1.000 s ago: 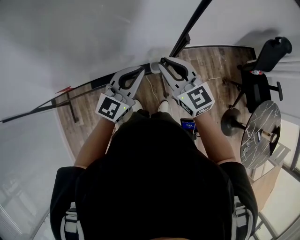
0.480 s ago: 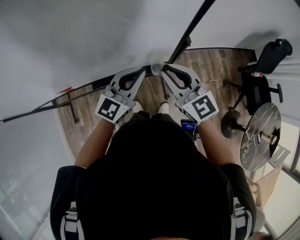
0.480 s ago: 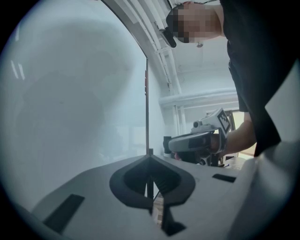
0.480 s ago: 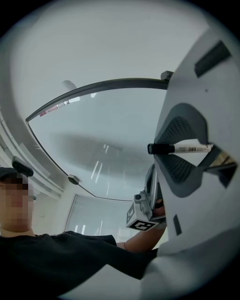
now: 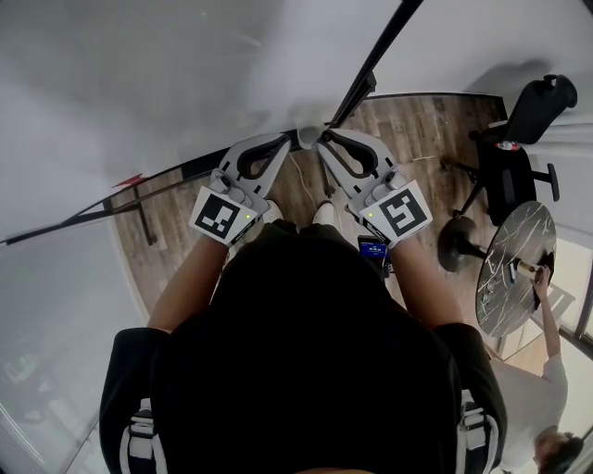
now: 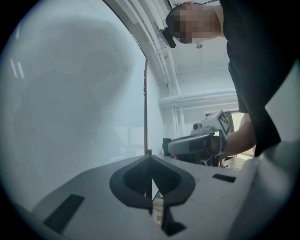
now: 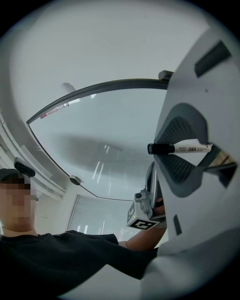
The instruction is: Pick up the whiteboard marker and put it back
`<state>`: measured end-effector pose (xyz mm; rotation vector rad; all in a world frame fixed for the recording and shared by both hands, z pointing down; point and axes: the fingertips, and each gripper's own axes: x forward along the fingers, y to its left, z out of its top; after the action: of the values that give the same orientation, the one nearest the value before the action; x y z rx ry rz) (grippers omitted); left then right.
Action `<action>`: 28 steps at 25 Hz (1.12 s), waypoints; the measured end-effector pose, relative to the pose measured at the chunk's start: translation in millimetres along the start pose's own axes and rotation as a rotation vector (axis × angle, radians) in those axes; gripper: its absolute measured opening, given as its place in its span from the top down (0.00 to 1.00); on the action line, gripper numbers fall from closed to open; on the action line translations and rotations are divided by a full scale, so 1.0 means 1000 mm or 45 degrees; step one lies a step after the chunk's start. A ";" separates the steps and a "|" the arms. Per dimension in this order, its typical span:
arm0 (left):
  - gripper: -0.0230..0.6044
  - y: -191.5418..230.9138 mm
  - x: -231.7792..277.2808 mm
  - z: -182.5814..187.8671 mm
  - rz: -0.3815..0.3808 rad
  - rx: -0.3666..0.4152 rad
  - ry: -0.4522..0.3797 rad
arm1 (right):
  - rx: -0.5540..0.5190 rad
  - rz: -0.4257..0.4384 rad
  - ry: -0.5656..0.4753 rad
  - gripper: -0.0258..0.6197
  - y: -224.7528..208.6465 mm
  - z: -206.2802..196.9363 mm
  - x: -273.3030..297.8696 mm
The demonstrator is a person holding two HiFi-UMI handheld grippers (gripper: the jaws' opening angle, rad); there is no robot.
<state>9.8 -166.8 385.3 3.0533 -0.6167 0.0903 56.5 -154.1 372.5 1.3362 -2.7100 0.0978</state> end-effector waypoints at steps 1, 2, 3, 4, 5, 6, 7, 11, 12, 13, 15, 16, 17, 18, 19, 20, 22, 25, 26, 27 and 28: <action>0.96 0.000 0.000 0.000 0.001 -0.001 0.001 | 0.002 0.000 0.002 0.86 0.000 0.000 0.000; 0.96 0.000 0.001 0.001 0.001 -0.003 -0.002 | 0.001 0.000 0.003 0.86 0.000 -0.001 0.000; 0.96 -0.001 0.002 0.003 0.000 -0.005 -0.007 | 0.000 0.000 0.003 0.86 0.000 -0.001 -0.001; 0.96 -0.001 0.003 0.004 -0.002 -0.005 -0.009 | 0.000 -0.001 0.003 0.86 -0.001 -0.001 -0.001; 0.96 -0.002 0.004 0.004 -0.005 -0.004 -0.010 | 0.001 -0.002 0.004 0.86 -0.002 -0.001 -0.001; 0.96 -0.002 0.004 0.004 -0.009 -0.001 -0.011 | 0.002 -0.003 0.005 0.86 -0.003 -0.001 -0.001; 0.96 -0.002 0.005 0.004 -0.014 0.002 -0.012 | 0.003 -0.005 0.005 0.86 -0.003 -0.001 -0.001; 0.96 -0.002 0.005 0.002 -0.019 0.003 0.005 | 0.005 -0.007 0.001 0.86 -0.004 0.002 0.000; 0.96 -0.002 0.005 0.002 -0.017 0.003 0.003 | 0.005 -0.007 -0.001 0.86 -0.004 0.002 0.000; 0.96 -0.002 0.005 0.004 -0.017 0.003 -0.003 | 0.005 -0.006 -0.003 0.86 -0.004 0.003 0.001; 0.96 -0.002 0.006 0.005 -0.020 0.005 -0.008 | 0.007 -0.006 -0.004 0.86 -0.004 0.003 0.001; 0.96 -0.003 0.006 0.005 -0.022 0.005 -0.009 | 0.009 -0.006 -0.005 0.86 -0.005 0.003 0.001; 0.96 -0.003 0.007 0.006 -0.025 0.004 -0.013 | 0.010 -0.006 -0.005 0.86 -0.005 0.003 0.001; 0.96 -0.004 0.007 0.006 -0.029 0.004 -0.019 | 0.010 -0.006 -0.004 0.86 -0.006 0.002 0.000; 0.96 -0.004 0.008 0.007 -0.029 0.005 -0.020 | 0.011 -0.006 -0.003 0.86 -0.006 0.002 0.000; 0.96 -0.003 0.008 0.007 -0.024 0.006 -0.011 | 0.011 -0.005 -0.002 0.86 -0.006 0.001 0.001; 0.96 -0.001 0.007 0.008 -0.008 0.009 0.014 | 0.011 -0.004 -0.001 0.86 -0.005 0.002 0.001; 0.96 -0.002 0.006 0.006 -0.016 0.011 0.020 | 0.009 -0.005 -0.002 0.86 -0.005 0.002 0.001; 0.96 -0.002 0.006 0.004 -0.020 0.009 0.022 | 0.009 -0.005 -0.001 0.86 -0.005 0.001 0.001; 0.96 -0.003 0.006 0.004 -0.020 0.008 0.019 | 0.010 -0.005 0.000 0.86 -0.005 0.001 0.001; 0.96 -0.003 0.006 0.004 -0.021 0.006 0.011 | 0.010 -0.005 0.001 0.86 -0.005 0.000 0.001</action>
<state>16.7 -166.7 381.5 3.0603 -0.5911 0.1049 60.3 -158.0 372.5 1.3432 -2.7088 0.1091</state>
